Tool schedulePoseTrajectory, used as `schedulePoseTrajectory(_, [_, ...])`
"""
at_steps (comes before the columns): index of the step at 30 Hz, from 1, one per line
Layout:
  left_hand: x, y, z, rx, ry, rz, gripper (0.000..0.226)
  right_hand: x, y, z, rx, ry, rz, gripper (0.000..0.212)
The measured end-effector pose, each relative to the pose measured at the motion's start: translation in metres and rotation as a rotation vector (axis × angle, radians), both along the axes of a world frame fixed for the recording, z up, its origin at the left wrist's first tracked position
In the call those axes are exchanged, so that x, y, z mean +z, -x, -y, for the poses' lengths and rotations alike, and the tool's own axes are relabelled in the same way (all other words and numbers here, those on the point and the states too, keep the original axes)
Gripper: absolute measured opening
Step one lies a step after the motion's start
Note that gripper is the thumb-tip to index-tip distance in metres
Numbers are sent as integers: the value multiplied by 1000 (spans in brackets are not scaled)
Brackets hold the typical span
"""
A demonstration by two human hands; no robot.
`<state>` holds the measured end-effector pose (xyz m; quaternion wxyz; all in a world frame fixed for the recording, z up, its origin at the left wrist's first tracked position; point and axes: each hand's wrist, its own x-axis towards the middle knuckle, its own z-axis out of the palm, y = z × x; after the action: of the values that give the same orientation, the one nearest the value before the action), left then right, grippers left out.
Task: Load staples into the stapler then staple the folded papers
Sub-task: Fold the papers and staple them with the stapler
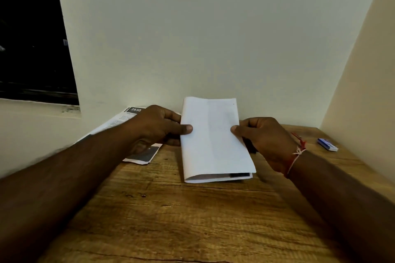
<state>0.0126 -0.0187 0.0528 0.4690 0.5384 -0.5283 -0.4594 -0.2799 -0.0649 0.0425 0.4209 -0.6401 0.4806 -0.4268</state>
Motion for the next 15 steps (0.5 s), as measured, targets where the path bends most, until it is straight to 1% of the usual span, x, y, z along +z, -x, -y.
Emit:
schedulePoseTrajectory(3, [-3,-3,-1,-32,-111,102,38,-1,1,2,35,-102,-92,34])
schedulePoseTrajectory(6, [-2,0,-2,-1,-157,237,44,1,2,1,33,-150,-213,36])
schedulePoseTrajectory(9, [-1,5,-5,-24,-183,420,39,1,1,-2,57,-194,-327,26])
schedulePoseTrajectory(12, [0,9,-8,-41,-193,539,34,1,-2,-7,39,-181,-465,19])
schedulePoseTrajectory(15, [0,14,-11,-23,-174,616,47,1,-6,-11,7,-134,-542,15])
